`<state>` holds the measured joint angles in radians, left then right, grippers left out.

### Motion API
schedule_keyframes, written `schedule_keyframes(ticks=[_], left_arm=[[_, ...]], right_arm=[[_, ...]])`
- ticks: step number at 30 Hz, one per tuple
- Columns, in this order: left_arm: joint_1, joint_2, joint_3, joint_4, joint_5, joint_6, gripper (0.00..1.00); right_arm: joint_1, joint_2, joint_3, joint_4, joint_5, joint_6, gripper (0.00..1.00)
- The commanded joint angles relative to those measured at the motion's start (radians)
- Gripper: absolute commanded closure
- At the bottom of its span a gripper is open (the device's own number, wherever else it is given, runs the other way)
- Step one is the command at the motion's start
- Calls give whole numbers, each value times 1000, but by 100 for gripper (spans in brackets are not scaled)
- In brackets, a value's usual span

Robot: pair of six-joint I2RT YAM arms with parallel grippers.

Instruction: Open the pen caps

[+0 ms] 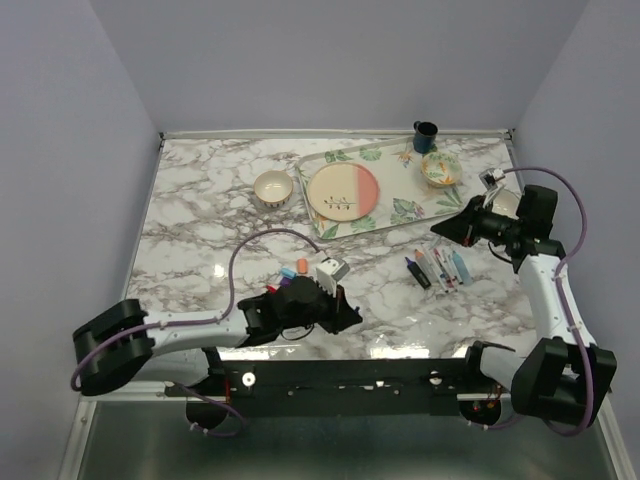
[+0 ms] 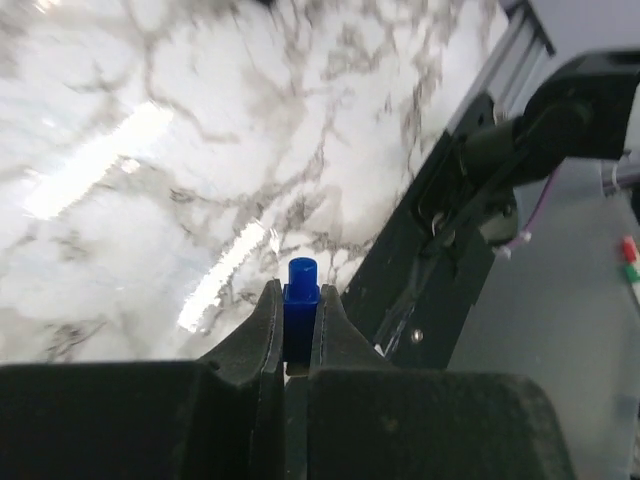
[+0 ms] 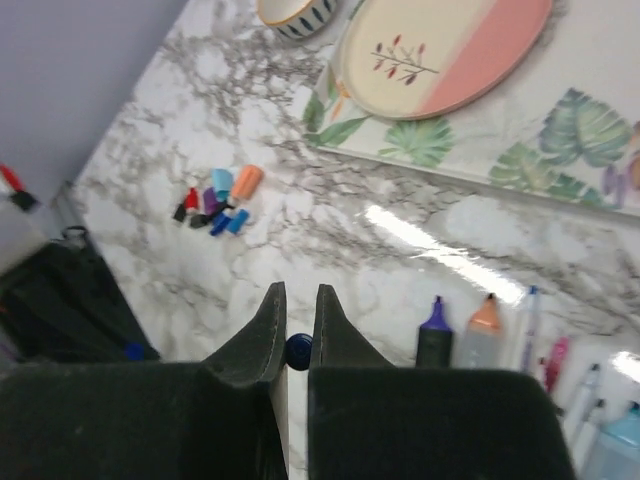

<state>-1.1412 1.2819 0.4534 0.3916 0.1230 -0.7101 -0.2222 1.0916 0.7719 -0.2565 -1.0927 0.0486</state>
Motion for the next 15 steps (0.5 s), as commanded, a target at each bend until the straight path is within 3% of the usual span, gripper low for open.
schedule_keyframes(ticks=[1,2,5,10,15], left_arm=[[6,-274,-28,-277,-336,11,100],[12,-314,-38,-318,-427,-8,100],[44,-456,-70,-453,-531,-38,100],[118,-614,-101,-649,-598,-120,100],[196,-710,-134,-720,-600,-167,100]], right_arm=[[-3,111,107,-321,216,-453,99],[-3,132,115,-342,252,-478,100],[-3,195,156,-408,368,-536,99],[18,217,158,-399,592,-559,99],[64,301,161,-395,733,-566,99]])
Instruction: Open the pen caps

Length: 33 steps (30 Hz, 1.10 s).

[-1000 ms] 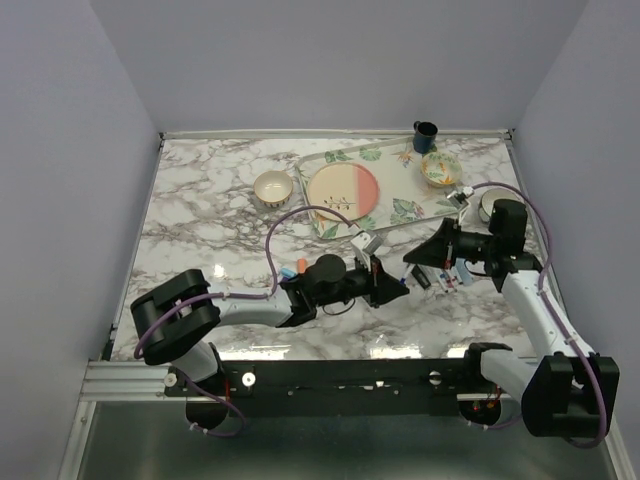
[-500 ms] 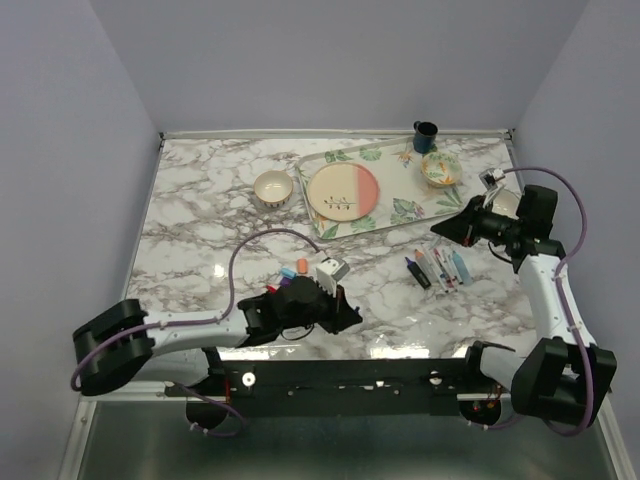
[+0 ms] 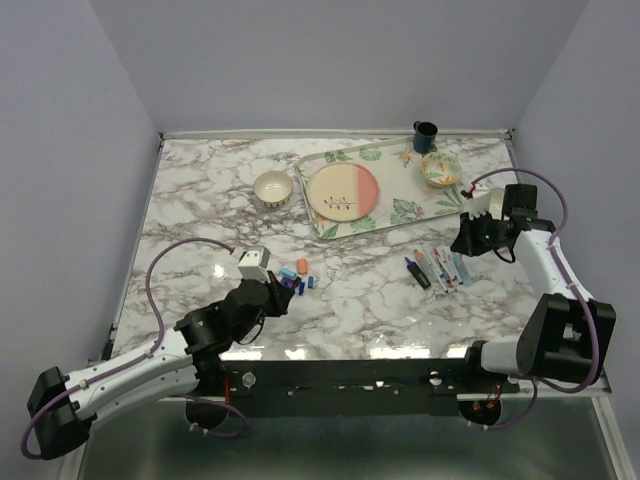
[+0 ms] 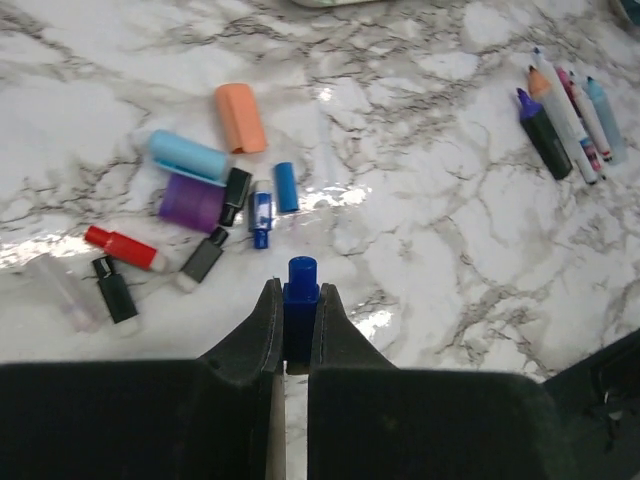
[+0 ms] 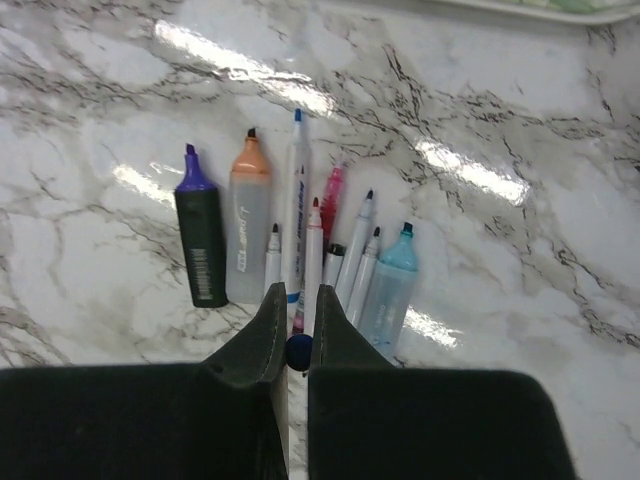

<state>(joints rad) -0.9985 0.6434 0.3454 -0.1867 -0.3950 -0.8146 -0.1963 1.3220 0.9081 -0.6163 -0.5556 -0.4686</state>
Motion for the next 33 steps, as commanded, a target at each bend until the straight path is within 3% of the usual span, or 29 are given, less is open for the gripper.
schedule_keyframes(ticks=[1,9,22,33], left_arm=[[60,-80,-31,-154,-81,-67,100],[89,-126,-66,-189,-79,-92,100],[92,-133,-72,-197,-87,-98,100],[139,-13,-34,-226,-116,-141,100]], right_arm=[[46,86,29,-40,210,-48,99],[92,177,40,-22,293,-28,97],[113,229,51,-22,303,-12,75],[115,183,48,-22,290,-11,69]])
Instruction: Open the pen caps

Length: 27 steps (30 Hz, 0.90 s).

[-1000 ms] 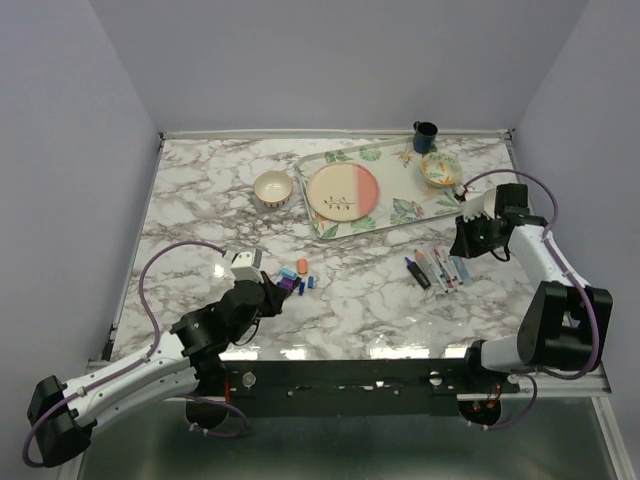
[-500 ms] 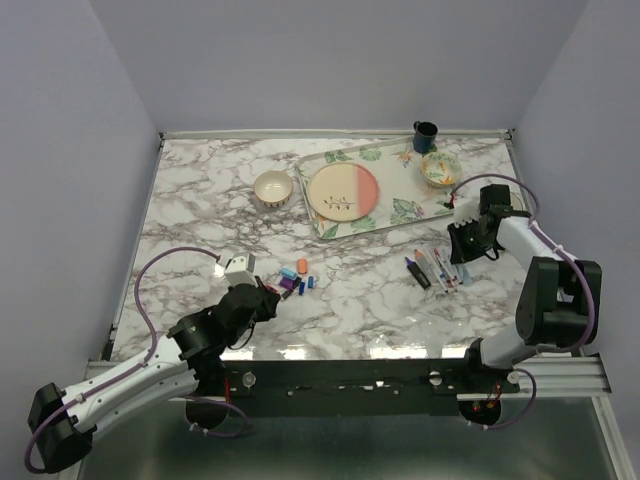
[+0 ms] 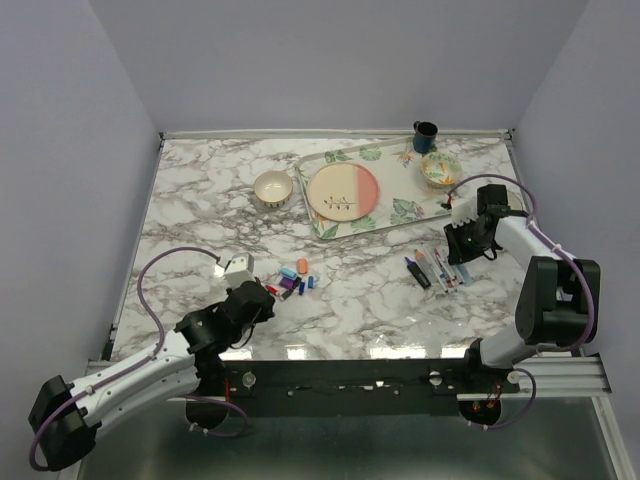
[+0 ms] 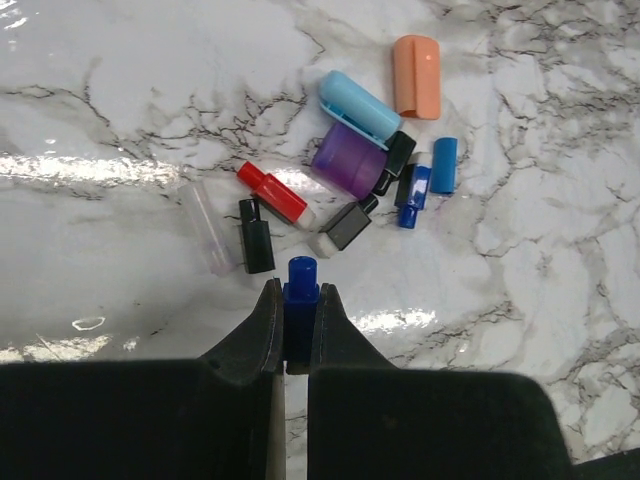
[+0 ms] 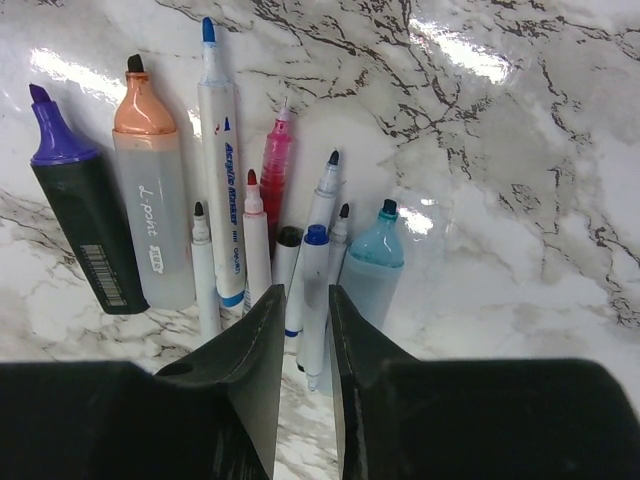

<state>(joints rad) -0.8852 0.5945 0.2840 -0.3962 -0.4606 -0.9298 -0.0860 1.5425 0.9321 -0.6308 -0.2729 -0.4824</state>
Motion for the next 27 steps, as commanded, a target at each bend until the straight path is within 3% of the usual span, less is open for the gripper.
schedule_keyframes(ticks=[1,5,10,27], left_arm=[[34,42,29,-16,-47,-29,100],[101,96,38,16,-26,-14,100],[193,229,69,101,31,35,93],[282,580,231,200,85,170,69]], right_arm=[[5,-56,19,-4,3,-1,69],[5,-165,4,6,-40,-13,69],[3,-239,-16,26,-81,-19,69],[3,-252,-21,16,-109,-38,69]])
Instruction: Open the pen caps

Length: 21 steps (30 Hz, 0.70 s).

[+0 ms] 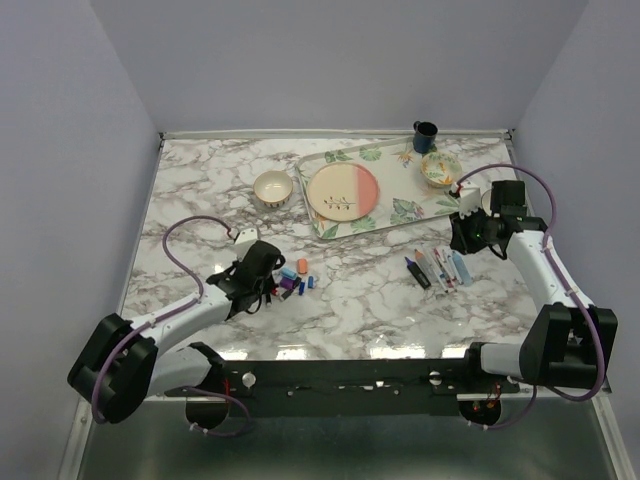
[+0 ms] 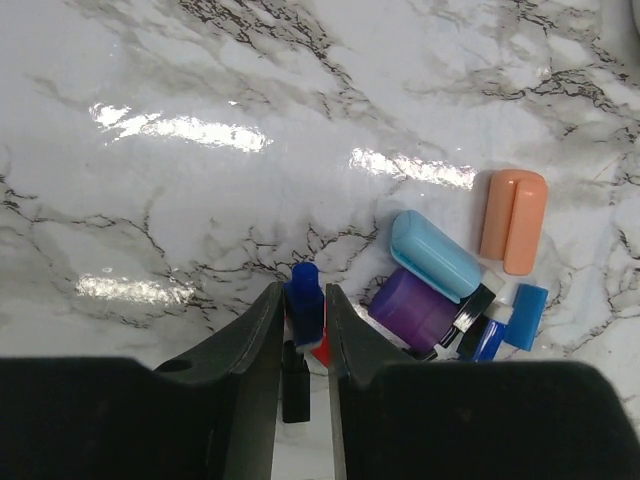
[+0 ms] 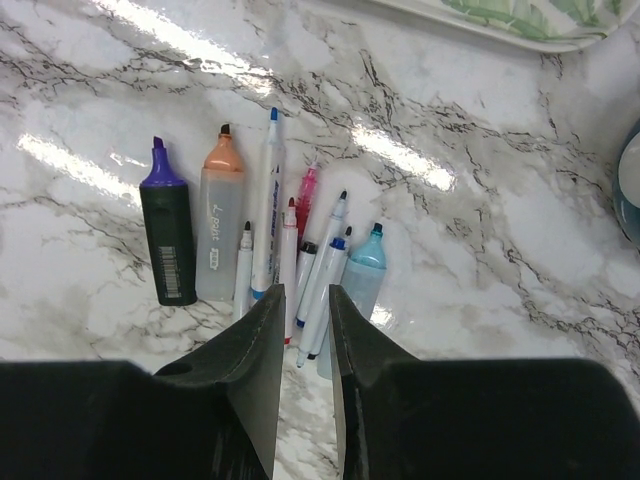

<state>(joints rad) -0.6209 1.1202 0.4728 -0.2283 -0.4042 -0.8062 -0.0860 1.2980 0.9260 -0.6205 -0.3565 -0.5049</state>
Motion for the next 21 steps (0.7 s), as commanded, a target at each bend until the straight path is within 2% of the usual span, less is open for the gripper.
schedule_keyframes(ticks=[1,6,12,15,17,18,19,21], left_arm=[[20,64,46,35,33,50,68],[23,93,63,35,42,61,59],[27,35,78,3,41,65,50],[30,-58,101,-34,47,85,38],[35,-104,112,-62,59,105,25],[38,-155,125,-69,65,114,20],[44,-181,135,-88,73,130,9],[64,-250,173,-118,85,150,1]], right_arm=[[5,-8,-16,4,-25,-15,69],[3,-9,-16,5,-27,-15,69],[3,-19,-18,7,-33,-18,69],[3,-42,-22,11,-48,-24,69],[3,-71,-29,18,-64,-26,69],[2,-83,-30,19,-71,-27,67],[-1,-97,-33,27,-87,-29,63],[-12,-147,-41,34,-105,-29,60]])
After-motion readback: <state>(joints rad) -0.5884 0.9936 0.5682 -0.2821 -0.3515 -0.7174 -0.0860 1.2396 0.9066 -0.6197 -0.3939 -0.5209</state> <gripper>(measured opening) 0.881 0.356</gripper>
